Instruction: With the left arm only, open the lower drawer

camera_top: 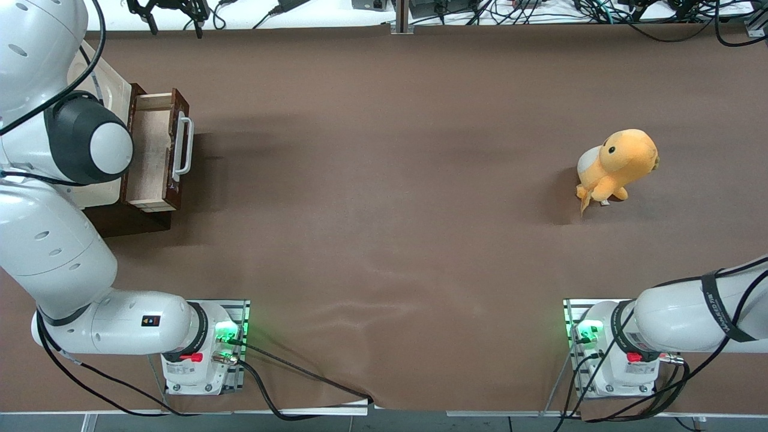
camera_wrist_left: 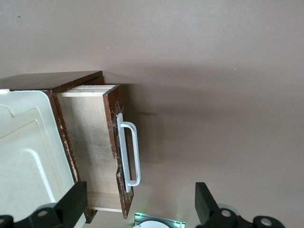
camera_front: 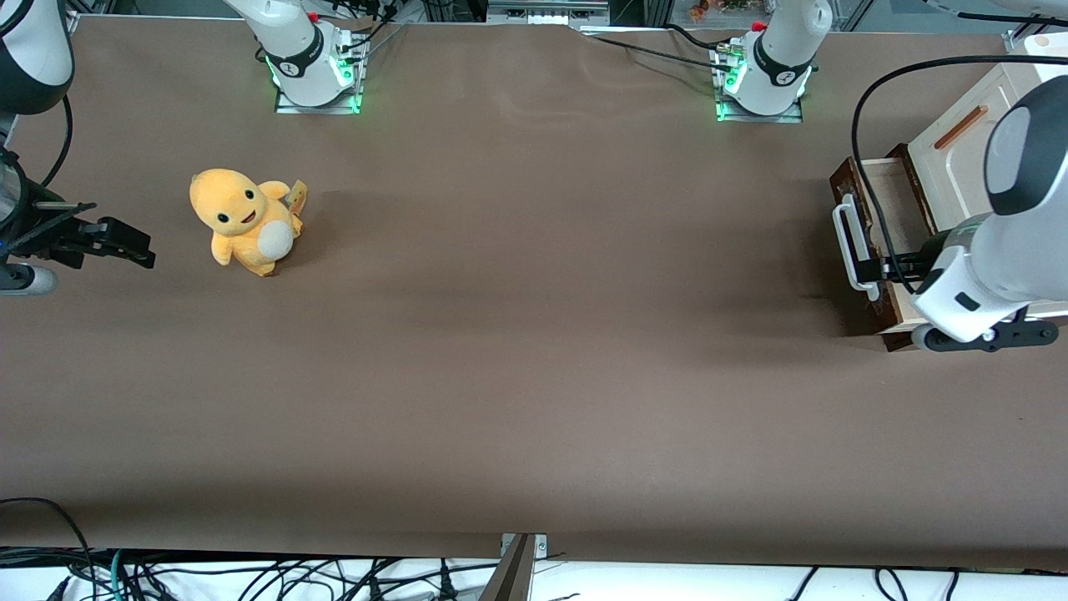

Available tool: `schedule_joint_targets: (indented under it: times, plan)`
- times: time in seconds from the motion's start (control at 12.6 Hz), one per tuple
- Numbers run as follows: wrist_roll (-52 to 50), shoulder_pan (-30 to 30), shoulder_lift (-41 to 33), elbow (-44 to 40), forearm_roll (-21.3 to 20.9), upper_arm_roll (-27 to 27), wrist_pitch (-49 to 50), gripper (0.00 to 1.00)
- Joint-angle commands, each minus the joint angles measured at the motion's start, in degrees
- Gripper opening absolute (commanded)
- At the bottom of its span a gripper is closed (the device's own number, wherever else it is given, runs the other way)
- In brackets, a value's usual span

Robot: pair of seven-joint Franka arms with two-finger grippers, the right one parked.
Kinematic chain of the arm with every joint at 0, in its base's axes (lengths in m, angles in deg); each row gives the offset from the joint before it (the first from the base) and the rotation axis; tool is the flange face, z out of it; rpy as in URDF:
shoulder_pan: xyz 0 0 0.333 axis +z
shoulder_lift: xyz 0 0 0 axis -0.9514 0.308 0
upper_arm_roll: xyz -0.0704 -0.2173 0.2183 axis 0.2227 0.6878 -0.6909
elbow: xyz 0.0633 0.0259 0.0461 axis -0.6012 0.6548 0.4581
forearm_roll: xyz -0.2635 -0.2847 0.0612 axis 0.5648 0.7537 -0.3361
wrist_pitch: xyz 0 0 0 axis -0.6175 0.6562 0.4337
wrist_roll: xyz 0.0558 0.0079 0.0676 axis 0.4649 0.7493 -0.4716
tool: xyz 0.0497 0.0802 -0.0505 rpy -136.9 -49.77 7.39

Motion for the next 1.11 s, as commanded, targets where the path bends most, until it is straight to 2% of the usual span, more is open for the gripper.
schedule_joint_targets:
  times: [0.0,0.4,0.55,1.03]
  plan:
    - [2.06,0.90,0.37,-1.90,1.94,-0.27,0.01,1.00]
    - [8.54,3.97,0.11,0.03,6.50,-1.41,-3.16,1.00]
    - [10.58,3.71,0.11,0.12,8.52,-3.95,-3.16,1.00]
    - [10.94,1.70,-1.21,3.90,8.88,-5.20,-5.09,1.00]
